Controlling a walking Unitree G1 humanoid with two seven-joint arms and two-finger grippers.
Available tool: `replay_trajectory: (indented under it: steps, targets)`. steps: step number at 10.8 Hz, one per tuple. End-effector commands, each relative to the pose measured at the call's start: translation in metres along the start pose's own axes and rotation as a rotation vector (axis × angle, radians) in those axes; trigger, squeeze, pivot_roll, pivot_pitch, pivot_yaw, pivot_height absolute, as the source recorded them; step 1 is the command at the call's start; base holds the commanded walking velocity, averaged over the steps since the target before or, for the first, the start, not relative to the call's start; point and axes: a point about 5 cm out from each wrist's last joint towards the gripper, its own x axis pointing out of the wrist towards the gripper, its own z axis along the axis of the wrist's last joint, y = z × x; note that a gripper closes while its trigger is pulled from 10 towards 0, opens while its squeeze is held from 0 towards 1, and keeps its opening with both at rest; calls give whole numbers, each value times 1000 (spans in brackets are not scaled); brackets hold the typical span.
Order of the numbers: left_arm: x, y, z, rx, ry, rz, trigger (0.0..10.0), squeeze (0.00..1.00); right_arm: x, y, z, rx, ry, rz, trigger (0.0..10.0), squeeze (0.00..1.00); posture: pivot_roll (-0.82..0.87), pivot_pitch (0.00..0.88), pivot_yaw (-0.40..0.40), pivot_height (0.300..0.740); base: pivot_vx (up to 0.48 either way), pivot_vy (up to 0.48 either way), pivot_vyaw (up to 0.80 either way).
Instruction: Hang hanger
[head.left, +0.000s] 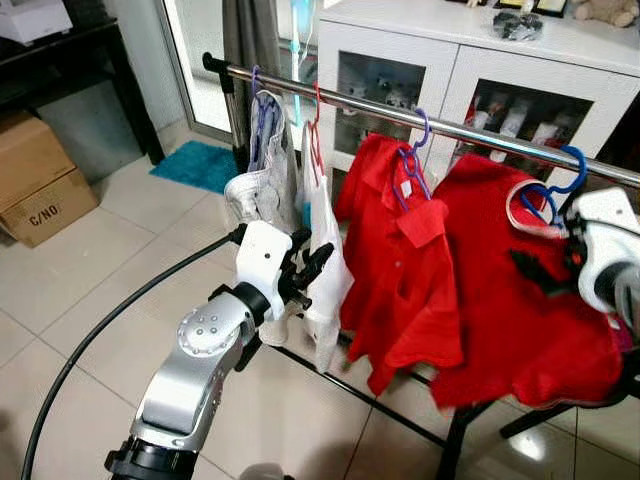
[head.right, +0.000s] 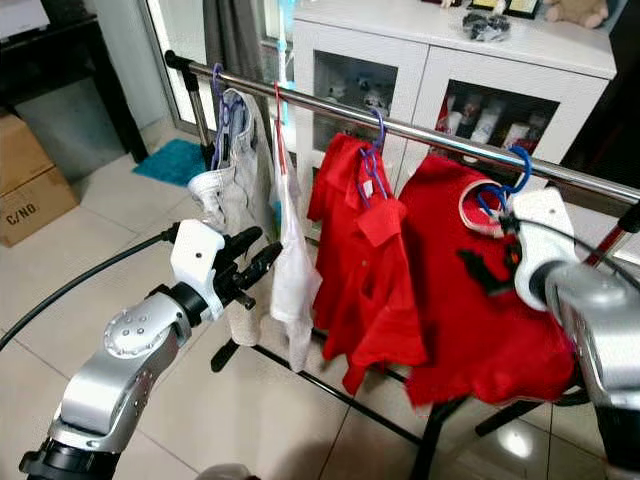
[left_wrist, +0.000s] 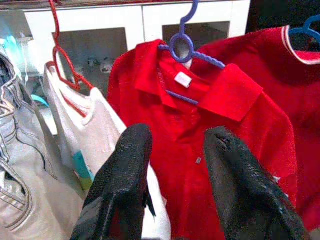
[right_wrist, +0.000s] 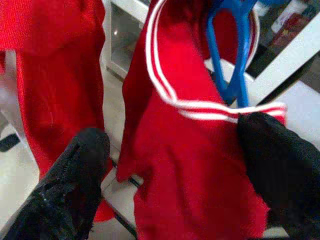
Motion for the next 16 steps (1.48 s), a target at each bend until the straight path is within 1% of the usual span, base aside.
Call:
replay_trajectory:
  steps: [1,3,5,7,9,10,11,12,13,15,16]
  targets:
    - [-1,0,-1,12,10,0,10000,0,-2,-1,-11,-3,52,12,10000,0,95,14,3,740,0,0,0]
    - [-1,0,-1,16,10,-4,10000,0,-7,-3,-19,-25,77,12,10000,0,94,15,7,740,0,0,0]
    - [-2,0,-2,19,11,-6,10000,0,-15,-10,-24,-35,91,0,10000,0,93,19,9,740,0,0,0]
    - [-1,0,-1,20,11,-6,10000,0,-21,-23,-7,22,-15,-24,10000,0,94,19,10,740,0,0,0]
    - [-1,0,-1,19,9,-7,10000,0,-27,-41,14,88,-127,-24,10000,0,91,16,12,740,0,0,0]
    - [0,0,-1,19,8,-11,10000,0,-26,-46,28,112,-179,3,10000,106,90,15,14,740,0,0,0]
    - [1,0,-1,20,5,-14,10000,0,-18,-41,39,103,-203,51,10000,94,90,8,11,740,0,0,0]
    - [2,0,0,21,2,-14,10000,0,-10,-38,45,97,-206,76,10000,90,90,7,10,740,0,0,0]
    - [2,-1,0,22,0,-14,10000,0,-2,-37,51,106,-215,89,10000,86,94,1,4,740,0,0,0]
    - [2,0,0,26,-3,-11,10000,0,19,-39,56,141,-164,111,10000,63,99,0,-4,740,0,0,0]
    - [3,0,0,28,-4,-11,10000,0,25,-39,59,150,-150,106,10000,51,102,0,-8,740,0,0,0]
